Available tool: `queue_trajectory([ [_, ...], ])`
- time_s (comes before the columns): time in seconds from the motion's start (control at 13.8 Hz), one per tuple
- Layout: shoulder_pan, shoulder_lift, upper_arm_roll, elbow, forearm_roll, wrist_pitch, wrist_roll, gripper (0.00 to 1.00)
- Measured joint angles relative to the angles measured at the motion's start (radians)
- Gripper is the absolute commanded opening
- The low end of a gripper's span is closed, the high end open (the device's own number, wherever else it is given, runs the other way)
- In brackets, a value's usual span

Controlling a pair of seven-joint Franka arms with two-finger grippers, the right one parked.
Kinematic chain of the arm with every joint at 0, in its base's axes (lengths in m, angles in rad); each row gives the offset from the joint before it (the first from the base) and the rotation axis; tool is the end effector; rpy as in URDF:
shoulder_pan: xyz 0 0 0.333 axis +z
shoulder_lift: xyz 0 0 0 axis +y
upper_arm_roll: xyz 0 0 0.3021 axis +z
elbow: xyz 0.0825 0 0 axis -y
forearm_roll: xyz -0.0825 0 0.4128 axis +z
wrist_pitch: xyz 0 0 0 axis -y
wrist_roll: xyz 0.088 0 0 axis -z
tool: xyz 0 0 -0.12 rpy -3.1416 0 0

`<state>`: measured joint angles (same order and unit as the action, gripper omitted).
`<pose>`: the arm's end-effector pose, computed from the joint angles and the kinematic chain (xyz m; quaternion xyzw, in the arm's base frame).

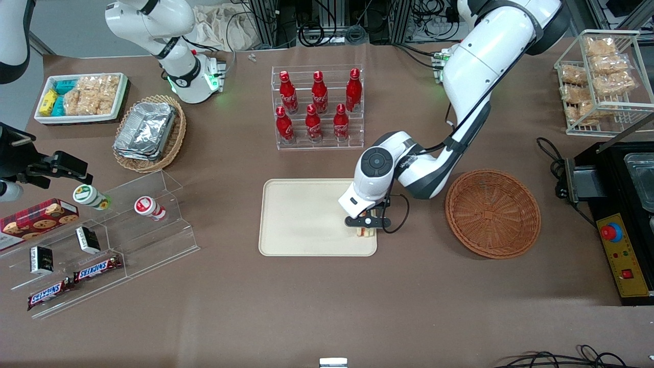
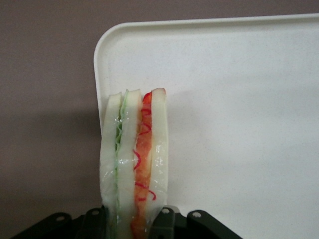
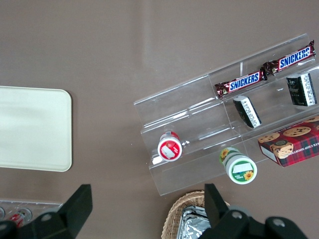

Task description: Place sandwich from basket to tray

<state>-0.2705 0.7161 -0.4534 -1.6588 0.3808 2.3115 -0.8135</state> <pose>0.5464 -0.4341 0.1824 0.9994 -0.0329 0.0066 0.0126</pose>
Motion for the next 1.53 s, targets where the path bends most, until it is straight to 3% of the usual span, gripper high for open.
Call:
queue_trajectory([
  [0.58,0.000,-0.003,0.000,0.028,0.013,0.001,0.000,1.00],
  [0.87,0.042,-0.103,0.002,0.079,0.007,-0.095,0.000,1.00],
  [1.16,0.105,-0.194,0.003,0.196,-0.096,-0.310,0.068,1.00],
  [1.53,0.210,-0.279,0.014,0.289,-0.237,-0.560,0.304,1.00],
])
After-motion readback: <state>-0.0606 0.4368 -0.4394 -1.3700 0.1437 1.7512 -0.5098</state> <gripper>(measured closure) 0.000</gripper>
